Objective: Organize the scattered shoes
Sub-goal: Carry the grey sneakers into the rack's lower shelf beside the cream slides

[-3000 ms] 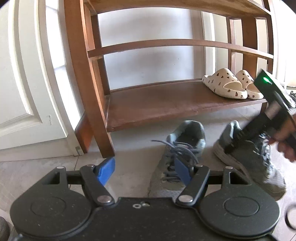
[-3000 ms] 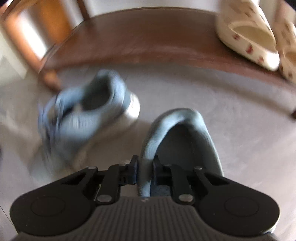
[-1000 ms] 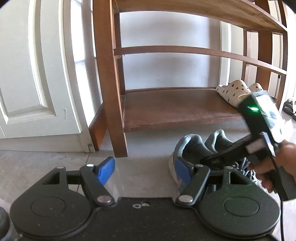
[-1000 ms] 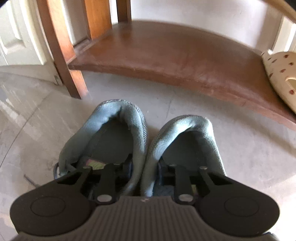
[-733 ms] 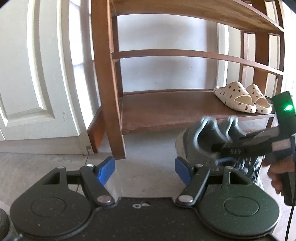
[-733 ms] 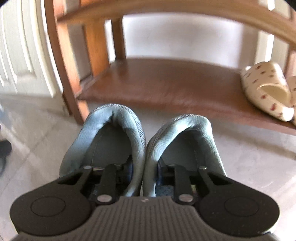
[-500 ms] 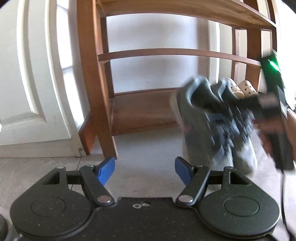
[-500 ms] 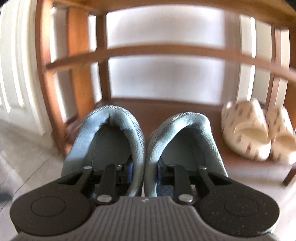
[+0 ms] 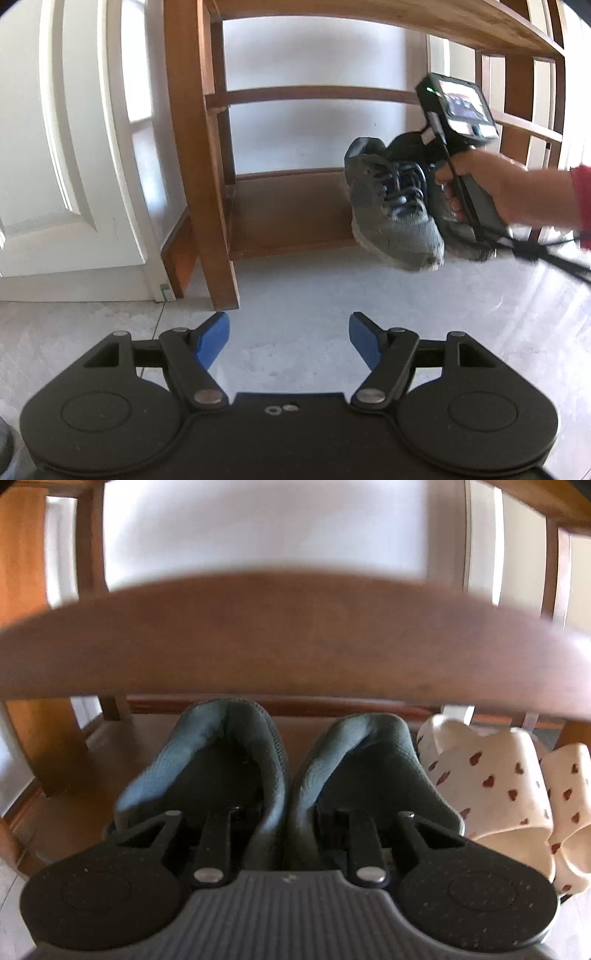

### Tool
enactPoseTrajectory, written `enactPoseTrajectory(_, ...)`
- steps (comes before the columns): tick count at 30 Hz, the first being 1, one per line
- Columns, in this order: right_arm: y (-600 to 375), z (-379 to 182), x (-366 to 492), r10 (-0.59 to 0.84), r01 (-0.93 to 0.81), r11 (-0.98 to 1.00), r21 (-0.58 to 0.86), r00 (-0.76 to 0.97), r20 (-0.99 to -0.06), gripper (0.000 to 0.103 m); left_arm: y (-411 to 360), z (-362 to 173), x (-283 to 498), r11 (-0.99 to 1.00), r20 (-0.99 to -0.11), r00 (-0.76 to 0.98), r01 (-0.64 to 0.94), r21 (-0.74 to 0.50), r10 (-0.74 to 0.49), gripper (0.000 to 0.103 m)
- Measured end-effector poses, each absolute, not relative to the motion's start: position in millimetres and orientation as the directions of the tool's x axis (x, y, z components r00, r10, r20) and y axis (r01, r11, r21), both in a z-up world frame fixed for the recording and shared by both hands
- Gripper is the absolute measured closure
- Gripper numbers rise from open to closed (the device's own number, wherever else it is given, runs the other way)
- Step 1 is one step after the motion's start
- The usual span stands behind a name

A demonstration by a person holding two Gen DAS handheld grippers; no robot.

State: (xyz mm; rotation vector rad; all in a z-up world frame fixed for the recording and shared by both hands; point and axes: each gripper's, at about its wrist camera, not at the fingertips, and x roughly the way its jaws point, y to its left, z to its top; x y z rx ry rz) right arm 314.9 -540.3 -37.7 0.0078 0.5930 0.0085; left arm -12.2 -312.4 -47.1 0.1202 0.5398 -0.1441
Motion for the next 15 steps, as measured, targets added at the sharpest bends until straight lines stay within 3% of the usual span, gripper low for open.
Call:
enactPoseTrajectory(3, -541.0, -38.1, 326.5, 0.007, -0.006, 1.000, 0.004, 0.805, -0.593, 0.068, -321.9, -53.6, -5.4, 0.981, -0.521, 0.841, 0.192, 0.038, -0.144, 0.032)
enactPoseTrajectory(5, -541.3, -36.1, 330.3, -0.001, -0.011, 1.000, -0.017, 0.808, -0.590, 0.047, -328.8, -56.8, -0.6, 0.978, -0.514, 0.841, 0.208, 0.017, -0.171, 0.032)
enactPoseTrajectory(10, -543.5, -30.6, 325.8, 0.011, -0.039, 0.998, -0.040, 0.838, -0.546, 0.030, -344.1, -62.3, 10.6, 0.967, -0.477, 0.847, 0.254, -0.027, -0.236, 0.032)
enactPoseTrajectory(15, -551.3, -24.6, 310.9, 0.033, -0.060, 0.997, -0.039, 0.870, -0.493, 0.026, -359.8, -60.6, 24.1, 0.963, -0.459, 0.850, 0.264, -0.058, -0.260, 0.032)
